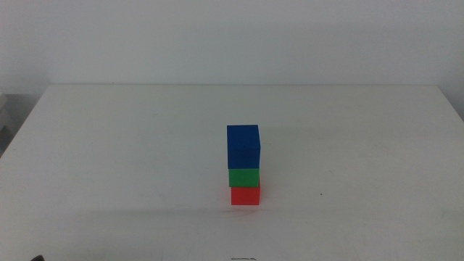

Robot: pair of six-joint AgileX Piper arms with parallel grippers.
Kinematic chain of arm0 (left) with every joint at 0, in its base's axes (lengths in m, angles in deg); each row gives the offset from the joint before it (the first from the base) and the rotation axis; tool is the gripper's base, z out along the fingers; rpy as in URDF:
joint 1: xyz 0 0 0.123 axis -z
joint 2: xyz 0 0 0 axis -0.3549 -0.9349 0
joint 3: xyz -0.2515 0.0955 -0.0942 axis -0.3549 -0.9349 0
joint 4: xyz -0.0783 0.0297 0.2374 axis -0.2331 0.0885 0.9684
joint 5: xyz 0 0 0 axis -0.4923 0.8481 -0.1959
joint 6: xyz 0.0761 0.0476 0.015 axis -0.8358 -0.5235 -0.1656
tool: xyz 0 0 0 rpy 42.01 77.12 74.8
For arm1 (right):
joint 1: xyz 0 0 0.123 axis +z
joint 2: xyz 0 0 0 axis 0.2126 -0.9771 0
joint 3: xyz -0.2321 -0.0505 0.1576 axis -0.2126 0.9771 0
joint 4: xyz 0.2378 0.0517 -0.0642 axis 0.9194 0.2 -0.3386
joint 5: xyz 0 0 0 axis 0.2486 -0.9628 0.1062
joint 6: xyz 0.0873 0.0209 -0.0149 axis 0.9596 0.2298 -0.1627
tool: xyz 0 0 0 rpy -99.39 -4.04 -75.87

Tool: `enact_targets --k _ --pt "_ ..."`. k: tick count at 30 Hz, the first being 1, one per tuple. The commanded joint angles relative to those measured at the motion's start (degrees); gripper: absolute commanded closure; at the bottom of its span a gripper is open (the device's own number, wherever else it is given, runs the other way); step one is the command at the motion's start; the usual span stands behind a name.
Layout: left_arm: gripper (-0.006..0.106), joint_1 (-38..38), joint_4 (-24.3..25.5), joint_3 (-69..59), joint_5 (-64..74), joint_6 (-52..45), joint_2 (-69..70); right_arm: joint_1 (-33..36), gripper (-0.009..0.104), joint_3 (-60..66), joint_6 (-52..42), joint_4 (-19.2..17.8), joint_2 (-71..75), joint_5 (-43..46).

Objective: Stack red cubes first, then green, then blue cubes in a specific spot.

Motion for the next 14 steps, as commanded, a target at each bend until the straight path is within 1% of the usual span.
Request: enact_targets --k 1,7,14 --pt "0.007 0.0 -0.4 0.2 -4.8 0.5 1.2 -0.2 0.009 -0.9 -0.4 -0.9 1.3 4.5" --pt "0.007 0.0 -0.4 -0.8 -9.3 0.5 1.2 -0.2 0.009 -0.9 -0.4 -0.9 1.3 4.5" --pt "0.007 0.0 -0.4 -0.8 -9.5 0.5 1.1 -0.2 0.009 -0.9 -0.4 -0.9 1.3 4.3"
